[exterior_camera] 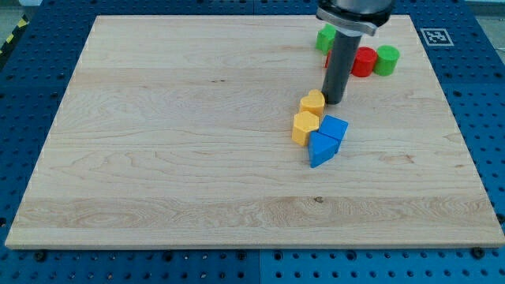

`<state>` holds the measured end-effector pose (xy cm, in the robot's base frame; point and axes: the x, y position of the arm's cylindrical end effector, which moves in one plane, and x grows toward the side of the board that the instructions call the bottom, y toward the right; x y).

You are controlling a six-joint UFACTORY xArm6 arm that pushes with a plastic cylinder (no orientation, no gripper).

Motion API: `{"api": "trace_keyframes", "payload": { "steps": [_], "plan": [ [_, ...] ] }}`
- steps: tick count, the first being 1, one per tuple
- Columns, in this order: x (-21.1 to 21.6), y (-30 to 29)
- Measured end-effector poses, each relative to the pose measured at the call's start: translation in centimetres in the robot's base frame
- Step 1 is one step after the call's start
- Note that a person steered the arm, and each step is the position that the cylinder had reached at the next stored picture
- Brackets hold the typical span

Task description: Point your arm closer to the green star

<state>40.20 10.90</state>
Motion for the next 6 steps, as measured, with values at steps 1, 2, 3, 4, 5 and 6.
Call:
{"api": "trace_keyframes", "payload": {
  "steps": [1, 2, 3, 4, 5, 6],
  "plan": [
    [0.7, -2.1],
    [3.0, -2.6],
    [3.4, -2.8],
    [0.7, -3.1],
    [-2.3, -1.6],
    [-5.8, -2.0]
  ]
}}
